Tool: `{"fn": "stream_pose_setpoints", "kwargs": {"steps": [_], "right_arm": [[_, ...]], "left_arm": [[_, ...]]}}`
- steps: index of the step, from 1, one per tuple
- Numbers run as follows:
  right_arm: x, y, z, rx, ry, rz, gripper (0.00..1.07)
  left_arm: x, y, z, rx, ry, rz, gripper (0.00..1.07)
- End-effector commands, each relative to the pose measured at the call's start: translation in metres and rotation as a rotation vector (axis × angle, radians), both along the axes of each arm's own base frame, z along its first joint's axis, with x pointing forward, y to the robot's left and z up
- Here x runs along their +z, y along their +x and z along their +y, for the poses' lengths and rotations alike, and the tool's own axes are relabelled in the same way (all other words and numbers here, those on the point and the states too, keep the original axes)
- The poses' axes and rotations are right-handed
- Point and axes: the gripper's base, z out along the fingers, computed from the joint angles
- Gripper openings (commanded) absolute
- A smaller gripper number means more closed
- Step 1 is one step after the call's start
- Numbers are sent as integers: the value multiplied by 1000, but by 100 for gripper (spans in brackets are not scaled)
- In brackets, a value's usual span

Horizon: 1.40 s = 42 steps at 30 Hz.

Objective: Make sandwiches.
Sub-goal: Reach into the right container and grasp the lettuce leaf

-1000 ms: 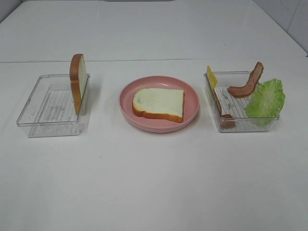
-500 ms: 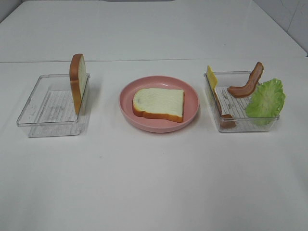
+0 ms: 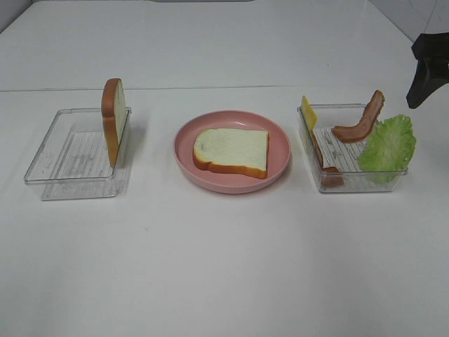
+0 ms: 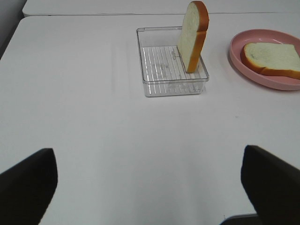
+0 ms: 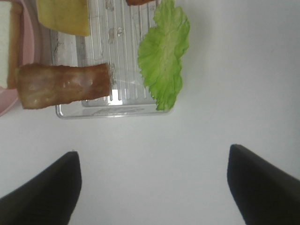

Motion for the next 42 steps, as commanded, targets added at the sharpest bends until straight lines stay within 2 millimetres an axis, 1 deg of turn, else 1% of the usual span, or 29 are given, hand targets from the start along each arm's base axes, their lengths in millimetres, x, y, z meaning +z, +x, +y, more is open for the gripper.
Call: {"fn": "stream_pose_setpoints", "kwargs": {"steps": [1, 4, 6, 7, 8, 9, 10, 11, 12, 13, 14, 15, 16, 18, 19, 21, 23, 25, 28, 29, 30, 31, 32, 33, 34, 35, 36, 37, 42], "right_arm": [[-9, 18, -19, 7, 49, 29, 83], [-17, 28, -28, -2, 74, 36, 83], [-33, 40, -38, -25, 104, 52, 83], [-33, 40, -38, -25, 104, 52, 83], [-44, 47, -42, -31, 107, 63, 83], [-44, 47, -42, -31, 107, 63, 83], [-58, 53, -43, -32, 110, 73, 83], [-65, 55, -42, -31, 118, 79, 83], [-65, 55, -42, -31, 118, 79, 83], [-78, 60, -41, -36, 148, 91, 83], [-85, 62, -40, -38, 163, 97, 83], [-85, 62, -40, -38, 163, 97, 83], [-96, 66, -39, -36, 183, 102, 83], [-100, 67, -39, -40, 190, 102, 83], [-108, 70, -38, -43, 205, 105, 83], [-114, 72, -38, -48, 211, 105, 81], [-116, 73, -38, -49, 210, 105, 79], [-118, 73, -38, -49, 205, 105, 66], [-118, 73, -38, -49, 205, 105, 62], [-118, 73, -38, -49, 205, 105, 54], [-118, 73, -38, -49, 205, 105, 49], [-118, 73, -38, -49, 205, 105, 49], [-118, 73, -38, -50, 205, 105, 38], [-118, 73, -38, -50, 205, 105, 38], [-118, 74, -39, -53, 204, 102, 30], [-118, 74, -39, -54, 204, 99, 26], [-118, 74, -39, -54, 204, 99, 26], [-118, 74, -39, -55, 203, 96, 22], [-117, 74, -39, -54, 204, 99, 22]], "left_arm": [[0, -3, 0, -1, -10, -28, 100], [0, -3, 0, -1, -10, -28, 100], [0, -3, 0, -1, -10, -28, 100], [0, -3, 0, -1, -10, -28, 100], [0, -3, 0, -1, -10, -28, 100], [0, -3, 0, -1, -10, -28, 100], [0, -3, 0, -1, -10, -28, 100], [0, -3, 0, -1, -10, -28, 100], [0, -3, 0, -1, -10, -28, 100], [0, -3, 0, -1, -10, -28, 99], [0, -3, 0, -1, -10, -28, 99], [0, -3, 0, -1, -10, -28, 99], [0, -3, 0, -1, -10, -28, 99], [0, -3, 0, -1, -10, -28, 99], [0, -3, 0, -1, -10, -28, 99], [0, -3, 0, -1, -10, -28, 99], [0, -3, 0, -1, -10, -28, 99], [0, -3, 0, -1, -10, -28, 99], [0, -3, 0, -1, -10, -28, 99], [0, -3, 0, -1, -10, -28, 99], [0, -3, 0, -1, -10, -28, 99], [0, -3, 0, -1, -10, -28, 99], [0, -3, 0, -1, -10, -28, 99], [0, -3, 0, -1, -10, -28, 99], [0, -3, 0, -1, -10, -28, 99], [0, -3, 0, -1, -10, -28, 99], [0, -3, 0, -1, -10, -28, 99], [0, -3, 0, -1, -10, -28, 99], [0, -3, 0, -1, -10, -28, 99]]}}
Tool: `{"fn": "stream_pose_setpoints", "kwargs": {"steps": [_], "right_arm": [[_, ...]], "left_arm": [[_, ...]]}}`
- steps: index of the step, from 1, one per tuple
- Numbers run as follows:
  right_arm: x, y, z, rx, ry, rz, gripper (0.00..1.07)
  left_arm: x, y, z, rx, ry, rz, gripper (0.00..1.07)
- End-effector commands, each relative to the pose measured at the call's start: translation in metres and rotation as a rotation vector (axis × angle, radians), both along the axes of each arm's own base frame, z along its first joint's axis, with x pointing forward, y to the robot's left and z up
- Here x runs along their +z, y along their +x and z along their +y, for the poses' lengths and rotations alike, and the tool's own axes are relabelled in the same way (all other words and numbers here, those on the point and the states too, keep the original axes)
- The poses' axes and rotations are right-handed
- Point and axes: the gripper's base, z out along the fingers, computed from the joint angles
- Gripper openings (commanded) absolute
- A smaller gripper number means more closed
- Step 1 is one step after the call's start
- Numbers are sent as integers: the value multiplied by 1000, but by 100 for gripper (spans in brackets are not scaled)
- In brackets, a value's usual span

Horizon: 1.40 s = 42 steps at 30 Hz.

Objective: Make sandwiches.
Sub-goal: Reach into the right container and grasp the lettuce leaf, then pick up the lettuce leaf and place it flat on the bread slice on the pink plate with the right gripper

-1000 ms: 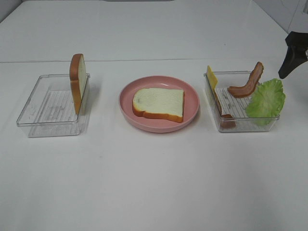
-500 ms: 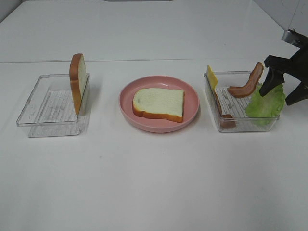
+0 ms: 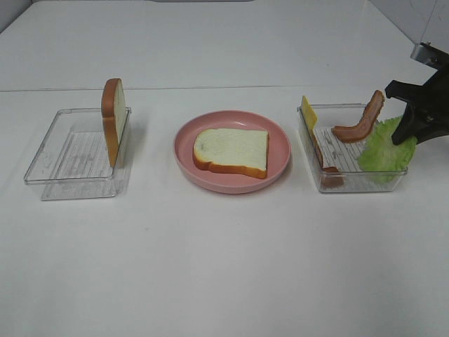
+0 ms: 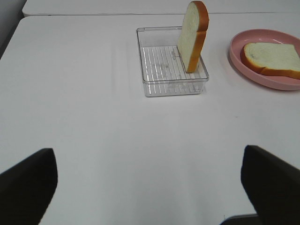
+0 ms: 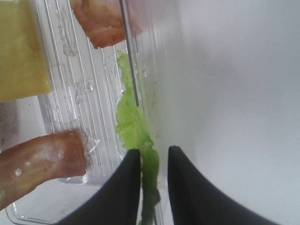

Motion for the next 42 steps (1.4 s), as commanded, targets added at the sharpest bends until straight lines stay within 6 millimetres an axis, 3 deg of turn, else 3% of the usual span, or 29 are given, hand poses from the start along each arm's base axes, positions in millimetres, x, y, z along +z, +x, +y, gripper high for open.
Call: {"fn": "stream_pose_setpoints", "kwargs": {"steps": [1, 7, 8, 11, 12, 15, 25, 26, 27, 29, 30, 31, 32, 34, 37, 40, 42], "right_arm": [[2, 1, -1, 0, 3, -11, 22], [2, 1, 0, 3, 6, -3, 21], [2, 0, 0, 4, 7, 1, 13], [1, 0, 0, 5, 8, 4, 6], [4, -1, 0, 6, 9, 3, 0], [11, -1, 0, 3, 7, -13, 0], [67, -17, 4, -28, 14, -72, 0], [82, -23, 6, -30, 14, -95, 0], [82, -23, 6, -30, 14, -95, 0], [108, -32, 7, -42, 11, -147, 0], [108, -32, 7, -42, 11, -147, 0], [125, -39, 9, -50, 13, -185, 0], [125, -39, 9, -50, 13, -185, 0], [148, -52, 14, -53, 32, -255, 0], [160, -65, 24, -45, 107, -329, 0], [161, -71, 31, -43, 167, -367, 0], [155, -74, 47, -30, 231, -371, 0]], "left_arm": [[0, -3, 0, -1, -9, -28, 99], [0, -3, 0, -1, -9, -28, 99], [0, -3, 0, -1, -9, -28, 99], [0, -3, 0, -1, -9, -28, 99], [0, -3, 0, -1, -9, -28, 99], [0, -3, 0, -1, -9, -28, 99], [0, -3, -1, -2, -10, -28, 99], [0, -3, -1, -2, -10, -28, 99], [0, -3, -1, -2, -10, -28, 99], [0, -3, -1, -3, -12, -28, 99], [0, -3, -1, -3, -12, -28, 99], [0, -3, -1, -3, -13, -28, 99], [0, -3, -1, -3, -13, -28, 99], [0, -3, -1, -3, -13, -28, 99], [0, -3, -1, -4, -14, -28, 99], [0, -3, -1, -4, -14, -28, 99], [0, -3, -1, -4, -14, -28, 99]]}}
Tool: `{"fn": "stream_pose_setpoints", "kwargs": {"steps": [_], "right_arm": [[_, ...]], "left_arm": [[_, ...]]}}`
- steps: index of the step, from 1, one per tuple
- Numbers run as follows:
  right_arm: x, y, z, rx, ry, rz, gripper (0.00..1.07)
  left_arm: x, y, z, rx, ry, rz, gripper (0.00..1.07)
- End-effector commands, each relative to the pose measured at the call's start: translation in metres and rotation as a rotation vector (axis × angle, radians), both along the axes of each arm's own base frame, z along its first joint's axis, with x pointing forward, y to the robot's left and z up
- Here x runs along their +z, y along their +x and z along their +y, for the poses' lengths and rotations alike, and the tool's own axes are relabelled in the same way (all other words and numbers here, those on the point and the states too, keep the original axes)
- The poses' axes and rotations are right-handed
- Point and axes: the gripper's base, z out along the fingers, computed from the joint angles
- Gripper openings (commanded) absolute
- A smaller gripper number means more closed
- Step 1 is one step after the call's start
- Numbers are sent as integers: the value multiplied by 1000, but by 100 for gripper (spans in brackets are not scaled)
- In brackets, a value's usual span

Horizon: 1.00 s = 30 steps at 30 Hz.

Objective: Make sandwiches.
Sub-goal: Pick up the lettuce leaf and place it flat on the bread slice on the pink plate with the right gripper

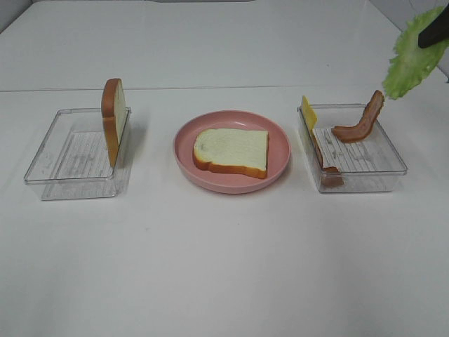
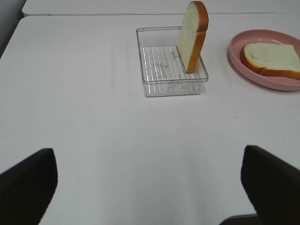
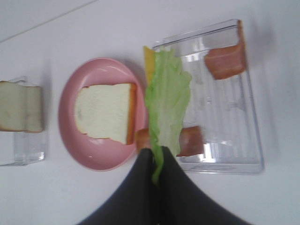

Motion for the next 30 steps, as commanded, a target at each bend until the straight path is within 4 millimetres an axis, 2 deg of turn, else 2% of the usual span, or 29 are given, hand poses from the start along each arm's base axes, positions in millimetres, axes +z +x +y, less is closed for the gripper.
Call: {"fn": "stream_pose_setpoints", "kwargs": {"steps": [1, 3, 4, 6, 7, 8, 9, 10, 11, 12, 13, 14, 15, 16, 17, 18, 19, 20, 22, 23, 25, 27, 30], "right_arm": [[-4, -3, 13, 24, 58, -21, 0], [-12, 0, 37, 83, 62, -8, 0], [-12, 0, 37, 83, 62, -8, 0], [-20, 6, 65, 130, 87, -11, 0], [-20, 6, 65, 130, 87, -11, 0], [-27, 10, 86, 172, 109, -5, 0], [-27, 10, 86, 172, 109, -5, 0], [-37, 15, 110, 220, 129, 6, 0], [-41, 18, 121, 247, 141, 12, 0], [-41, 18, 121, 247, 141, 12, 0], [-50, 24, 141, 284, 161, 27, 0], [-50, 24, 141, 284, 161, 27, 0], [-58, 32, 158, 308, 168, 35, 0], [-64, 36, 166, 321, 170, 41, 0], [-64, 36, 166, 321, 170, 41, 0], [-76, 45, 180, 338, 182, 64, 0], [-76, 45, 180, 338, 182, 64, 0], [-85, 53, 193, 352, 196, 71, 0], [-90, 58, 199, 357, 201, 75, 0], [-99, 66, 209, 364, 203, 74, 0], [-105, 71, 211, 361, 207, 82, 0], [-121, 83, 221, 359, 225, 101, 0], [-125, 85, 222, 355, 233, 109, 0]], "left_arm": [[0, -2, -1, -5, -12, -27, 99], [0, -2, -1, -5, -12, -27, 99], [0, -2, -1, -5, -12, -27, 99], [0, -2, -1, -6, -13, -27, 99], [0, -2, -1, -6, -13, -27, 99], [0, -2, -1, -6, -13, -27, 99], [0, -2, -1, -6, -13, -27, 99], [0, -2, -1, -6, -13, -27, 99], [0, -2, -1, -6, -13, -27, 99], [0, -2, -1, -6, -13, -27, 99], [0, -2, -1, -6, -13, -27, 99], [0, -2, -1, -6, -13, -27, 99], [0, -2, -1, -6, -13, -27, 99], [0, -2, -1, -6, -13, -27, 99], [0, -2, -1, -6, -13, -27, 99], [0, -2, -1, -6, -13, -27, 99], [0, -2, -1, -6, -13, -27, 99], [0, -2, -1, -6, -13, -27, 99], [0, -2, -1, -6, -13, -27, 99], [0, -2, -1, -6, -13, -27, 99], [0, -2, -1, -6, -13, -27, 99], [0, -2, -1, -6, -13, -27, 99], [0, -2, -1, -6, -13, -27, 99]]}}
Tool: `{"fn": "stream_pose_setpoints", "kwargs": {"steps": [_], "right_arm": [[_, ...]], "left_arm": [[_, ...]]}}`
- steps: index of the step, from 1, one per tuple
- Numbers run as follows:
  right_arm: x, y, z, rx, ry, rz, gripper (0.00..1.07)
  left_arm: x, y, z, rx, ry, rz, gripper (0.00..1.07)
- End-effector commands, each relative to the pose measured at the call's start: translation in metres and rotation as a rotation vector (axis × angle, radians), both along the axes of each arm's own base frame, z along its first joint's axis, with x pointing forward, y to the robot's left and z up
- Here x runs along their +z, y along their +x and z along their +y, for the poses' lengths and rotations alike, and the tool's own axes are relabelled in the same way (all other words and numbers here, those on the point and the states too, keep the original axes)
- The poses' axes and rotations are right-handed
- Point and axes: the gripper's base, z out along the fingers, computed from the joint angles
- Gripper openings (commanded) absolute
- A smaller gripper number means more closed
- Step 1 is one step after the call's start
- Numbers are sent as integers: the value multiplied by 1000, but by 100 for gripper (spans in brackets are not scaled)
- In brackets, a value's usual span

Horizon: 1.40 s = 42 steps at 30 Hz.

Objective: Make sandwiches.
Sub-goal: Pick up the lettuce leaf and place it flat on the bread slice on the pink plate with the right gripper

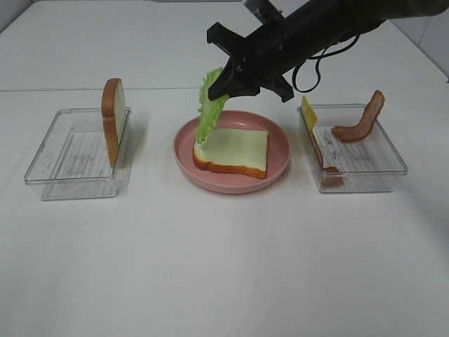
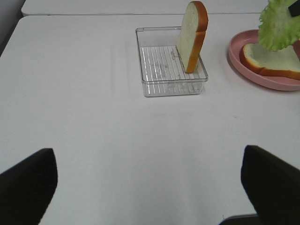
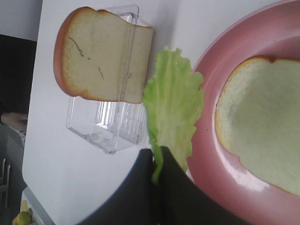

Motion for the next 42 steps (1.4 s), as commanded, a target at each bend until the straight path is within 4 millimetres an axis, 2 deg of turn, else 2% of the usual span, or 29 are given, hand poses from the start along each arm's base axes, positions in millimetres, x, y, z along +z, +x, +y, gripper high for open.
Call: {"fn": "stream_pose_setpoints", "kwargs": {"steps": [1, 5, 7, 12, 24, 36, 37, 38, 39, 40, 41, 42], "right_arm": [[-16, 10, 6, -19, 34, 29, 0], [-26, 14, 8, -33, 48, 49, 0], [-38, 16, 11, -40, 73, 66, 0], [-47, 18, 7, -26, 30, 58, 0], [-57, 17, -5, 6, -158, 27, 0], [-58, 18, -7, 17, -191, 7, 0], [-57, 18, -7, 20, -197, 2, 10], [-57, 18, -7, 20, -197, 2, 10], [-57, 18, -8, 23, -203, -1, 15], [-52, 18, -9, 28, -212, -19, 32], [-52, 18, -9, 28, -212, -19, 32], [-45, 18, -10, 29, -223, -44, 53]], "left_arm": [[0, -2, -1, -4, -11, -27, 99], [0, -2, -1, -4, -11, -27, 99], [0, -2, -1, -4, -11, -27, 99], [0, -2, -1, -4, -11, -27, 99], [0, -2, -1, -5, -12, -27, 98], [0, -2, -1, -5, -12, -27, 98], [0, -2, -1, -5, -12, -27, 98], [0, -2, -1, -5, -12, -27, 98], [0, -2, -1, -5, -12, -27, 98], [0, -2, -1, -5, -12, -27, 98], [0, -2, -1, -5, -12, -27, 98], [0, -2, -1, -5, -12, -27, 98]]}}
